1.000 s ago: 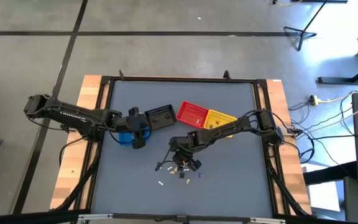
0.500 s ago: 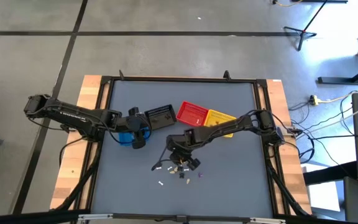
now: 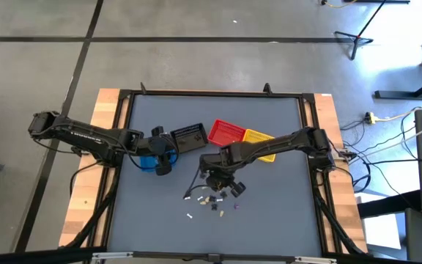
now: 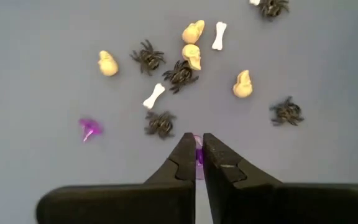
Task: Sort Halloween decoration
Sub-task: Put the purple witch hat toy into the yellow bin
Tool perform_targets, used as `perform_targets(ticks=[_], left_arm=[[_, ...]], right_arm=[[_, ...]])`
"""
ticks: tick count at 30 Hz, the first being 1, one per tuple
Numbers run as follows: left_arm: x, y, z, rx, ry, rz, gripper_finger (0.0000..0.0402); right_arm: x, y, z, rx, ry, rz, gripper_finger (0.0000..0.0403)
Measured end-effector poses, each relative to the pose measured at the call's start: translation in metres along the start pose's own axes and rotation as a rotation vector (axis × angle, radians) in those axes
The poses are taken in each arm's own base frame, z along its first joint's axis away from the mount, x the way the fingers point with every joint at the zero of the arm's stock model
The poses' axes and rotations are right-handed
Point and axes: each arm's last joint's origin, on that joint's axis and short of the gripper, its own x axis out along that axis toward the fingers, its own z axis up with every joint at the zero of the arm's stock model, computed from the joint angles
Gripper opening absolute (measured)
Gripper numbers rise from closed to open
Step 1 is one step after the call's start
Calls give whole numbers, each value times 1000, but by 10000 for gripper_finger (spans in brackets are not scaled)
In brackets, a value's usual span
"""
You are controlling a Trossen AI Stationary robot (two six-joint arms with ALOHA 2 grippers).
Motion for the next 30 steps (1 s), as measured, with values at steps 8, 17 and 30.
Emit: perform_targets(ticks=[8,17,30], left_arm=[[0,0,0,-1,-1,0,102],[0,0,0,-1,-2,0,102],[0,0,1,-2,-5,0,102]], right_arm=[[-41,-4,-22,70,41,-4,7],[-60,-22,-54,192,111,23,4],[-41,-23,-119,392,326,87,5]])
